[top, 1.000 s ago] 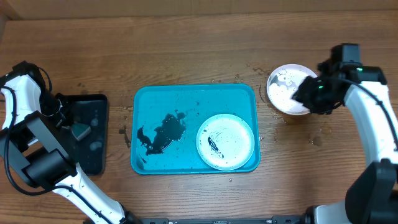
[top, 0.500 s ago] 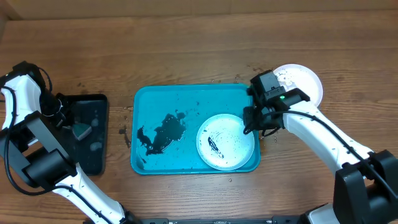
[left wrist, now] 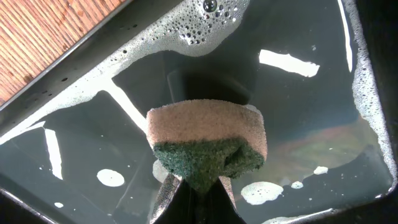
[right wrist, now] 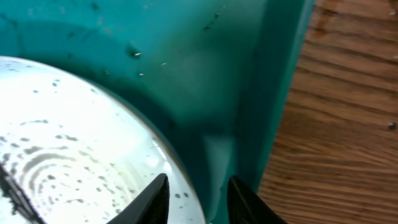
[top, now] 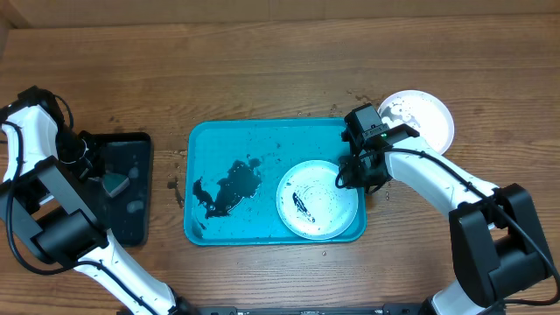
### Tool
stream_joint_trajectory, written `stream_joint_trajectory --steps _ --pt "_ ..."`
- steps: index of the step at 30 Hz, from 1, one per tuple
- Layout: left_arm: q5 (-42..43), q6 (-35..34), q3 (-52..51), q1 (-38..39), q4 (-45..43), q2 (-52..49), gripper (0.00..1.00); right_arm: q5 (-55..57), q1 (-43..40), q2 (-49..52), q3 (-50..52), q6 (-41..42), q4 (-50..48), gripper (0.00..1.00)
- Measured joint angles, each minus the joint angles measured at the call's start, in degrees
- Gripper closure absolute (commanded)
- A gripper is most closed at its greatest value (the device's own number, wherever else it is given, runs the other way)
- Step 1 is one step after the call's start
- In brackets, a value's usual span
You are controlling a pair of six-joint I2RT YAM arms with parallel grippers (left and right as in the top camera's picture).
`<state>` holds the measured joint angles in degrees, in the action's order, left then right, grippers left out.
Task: Clean dirty plates on tray and stack at the side
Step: 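Move the right gripper to the second white plate rim and grasp it, then carry the sponge with the left gripper onto the second white plate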
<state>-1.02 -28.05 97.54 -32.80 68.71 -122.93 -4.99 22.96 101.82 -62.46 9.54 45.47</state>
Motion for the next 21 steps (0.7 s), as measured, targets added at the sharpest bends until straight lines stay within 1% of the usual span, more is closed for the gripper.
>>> stream_joint_trajectory --steps 4,6,8,13,15,18,21 --pt "0.0 0.17 0.0 0.02 -0.02 0.0 0.96 -1.68 0.02 0.0 1.07 0.55 -0.13 0.71" --pt "0.0 0.2 0.0 0.02 0.0 0.0 0.96 -1.92 0.02 0.02 1.95 0.81 0.61 0.76" --pt "-0.02 0.2 0.0 0.0 0.0 0.0 0.96 -2.16 0.02 0.04 2.45 1.07 1.29 0.9" --pt "2.01 2.03 0.0 0.0 -0.26 0.0 0.96 -3.34 0.02 0.04 2.49 2.93 1.49 0.92" --pt "3.37 3.37 0.0 0.02 -0.98 0.0 0.96 -5.31 0.02 0.04 2.49 3.96 0.61 0.96" --pt "5.05 5.42 0.0 0.02 -1.07 0.0 0.96 -9.57 0.11 0.04 2.51 6.62 -1.22 0.96" --pt "6.99 7.69 0.0 0.02 -1.07 0.0 0.96 -11.39 1.18 0.04 2.56 9.7 -3.52 0.96"
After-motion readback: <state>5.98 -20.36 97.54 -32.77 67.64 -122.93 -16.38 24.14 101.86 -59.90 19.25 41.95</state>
